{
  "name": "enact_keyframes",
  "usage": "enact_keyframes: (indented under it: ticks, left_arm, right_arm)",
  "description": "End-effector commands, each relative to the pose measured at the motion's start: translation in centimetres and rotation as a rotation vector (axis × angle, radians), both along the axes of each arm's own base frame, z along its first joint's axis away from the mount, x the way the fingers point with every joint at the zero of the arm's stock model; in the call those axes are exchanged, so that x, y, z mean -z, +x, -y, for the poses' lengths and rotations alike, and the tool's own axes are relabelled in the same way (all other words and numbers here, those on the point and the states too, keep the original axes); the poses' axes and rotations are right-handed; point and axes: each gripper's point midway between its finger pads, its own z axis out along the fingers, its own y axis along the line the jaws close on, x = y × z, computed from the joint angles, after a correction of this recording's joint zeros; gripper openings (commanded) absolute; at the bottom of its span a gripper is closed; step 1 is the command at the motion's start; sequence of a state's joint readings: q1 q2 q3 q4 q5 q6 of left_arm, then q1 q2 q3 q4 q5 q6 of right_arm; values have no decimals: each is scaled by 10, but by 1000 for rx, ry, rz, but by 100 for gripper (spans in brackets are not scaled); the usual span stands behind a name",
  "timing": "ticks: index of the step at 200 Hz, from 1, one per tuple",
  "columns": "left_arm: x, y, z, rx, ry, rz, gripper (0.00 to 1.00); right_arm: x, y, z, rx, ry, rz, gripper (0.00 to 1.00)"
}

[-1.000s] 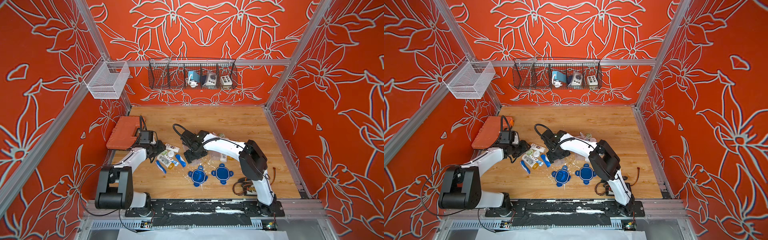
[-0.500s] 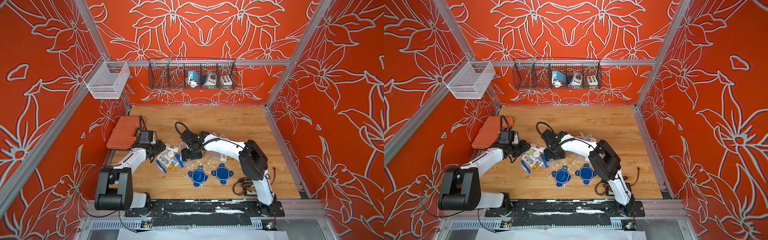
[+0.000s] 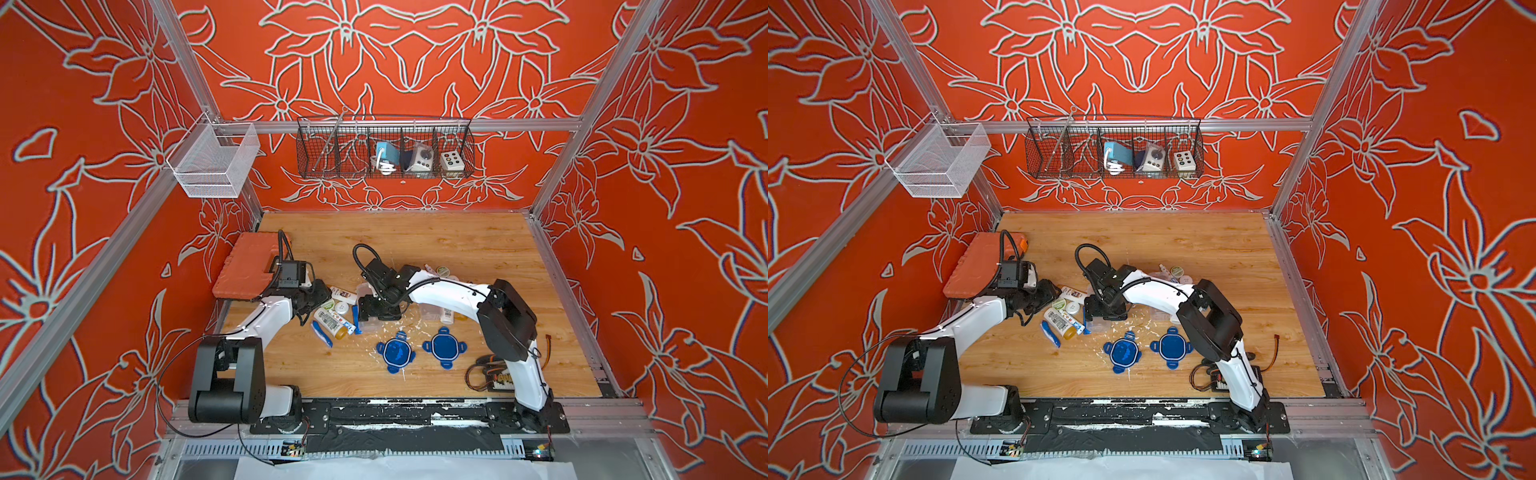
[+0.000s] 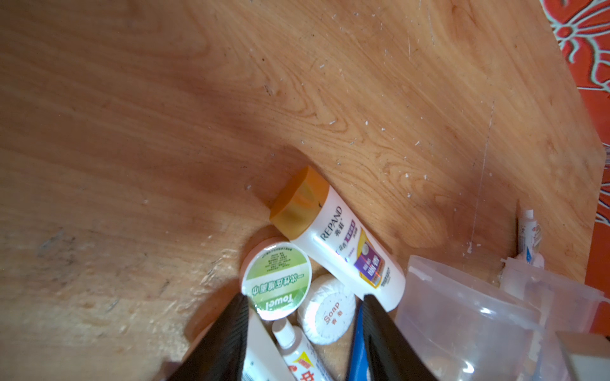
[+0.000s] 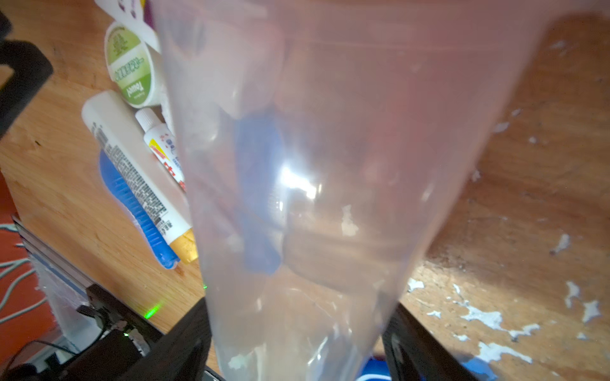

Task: Take out toiletry kits
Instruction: Place the container at the center of the board.

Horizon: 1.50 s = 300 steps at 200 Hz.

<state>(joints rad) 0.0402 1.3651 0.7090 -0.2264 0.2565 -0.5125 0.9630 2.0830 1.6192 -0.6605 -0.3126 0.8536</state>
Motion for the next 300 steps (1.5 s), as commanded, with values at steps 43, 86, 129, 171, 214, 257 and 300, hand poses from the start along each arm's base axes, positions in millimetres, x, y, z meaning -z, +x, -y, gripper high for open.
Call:
enact_keyframes:
  ticks: [43, 86, 129, 171, 214, 257, 300]
  left_arm:
    - [-5, -2, 5, 31, 10, 23, 53]
    - [-6, -1, 8, 38, 8, 25, 53]
    - [-7, -2, 8, 40, 9, 26, 53]
    - [-8, -1, 7, 36, 17, 29, 55]
    - [-17, -2, 0, 8, 51, 35, 57]
    - [-87, -1, 11, 29, 24, 247, 64]
    - [-182, -8, 14, 51, 70, 569, 76]
  right_arm:
    - [7, -3, 17, -7, -75, 13, 96]
    - [2, -2, 22, -27, -91, 37, 97]
    - [-8, -1, 33, -44, -125, 73, 97]
    - [-45, -7, 33, -98, -82, 140, 97]
    - [-117, -17, 53, -127, -25, 277, 97]
    - [-193, -17, 144, -23, -30, 598, 97]
    - [-235, -18, 282, 338, -87, 1026, 97]
